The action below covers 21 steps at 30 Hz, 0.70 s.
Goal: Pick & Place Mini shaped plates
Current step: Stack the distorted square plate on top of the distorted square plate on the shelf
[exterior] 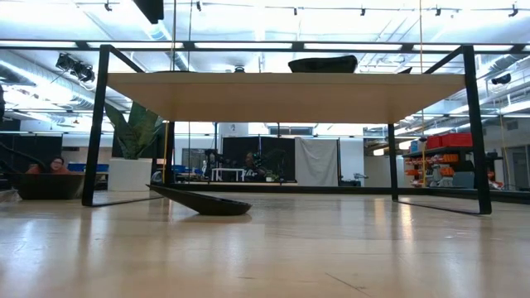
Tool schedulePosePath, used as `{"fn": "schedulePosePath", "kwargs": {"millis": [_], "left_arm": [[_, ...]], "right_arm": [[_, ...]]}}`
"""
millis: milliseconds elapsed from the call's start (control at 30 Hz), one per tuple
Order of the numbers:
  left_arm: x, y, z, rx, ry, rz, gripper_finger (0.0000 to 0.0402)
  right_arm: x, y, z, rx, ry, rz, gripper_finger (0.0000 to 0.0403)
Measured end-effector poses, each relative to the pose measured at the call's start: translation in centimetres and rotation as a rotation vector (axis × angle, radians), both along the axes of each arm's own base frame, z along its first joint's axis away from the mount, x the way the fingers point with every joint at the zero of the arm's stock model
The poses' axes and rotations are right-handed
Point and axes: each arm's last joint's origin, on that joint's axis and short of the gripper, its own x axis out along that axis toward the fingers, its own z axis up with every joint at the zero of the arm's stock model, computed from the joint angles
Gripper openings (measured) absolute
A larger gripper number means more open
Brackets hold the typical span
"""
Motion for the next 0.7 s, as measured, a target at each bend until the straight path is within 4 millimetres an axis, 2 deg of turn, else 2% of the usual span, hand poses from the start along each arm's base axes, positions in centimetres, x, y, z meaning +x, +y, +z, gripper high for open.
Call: {"fn": "schedulePosePath", "kwargs": {"millis": [433,567,700], "left_arm": [[-4.2,0.5,-3.5,-0.083,0.035,0.165,0.0227],[-5.2,0.8,-4.8,-0.126,0.082,0.17,0.0251],[-6.3,1.2,-6.1,-0.176,0.137,0.16,0.0256]], "right_arm": [[0.0,0.0,0.0,0.0,-0.001,0.0,0.0006],[0.0,0.0,0.0,0.0,0.0,0.0,0.0006],[0.0,0.0,0.0,0.0,0.0,0.0,0.0006]]}}
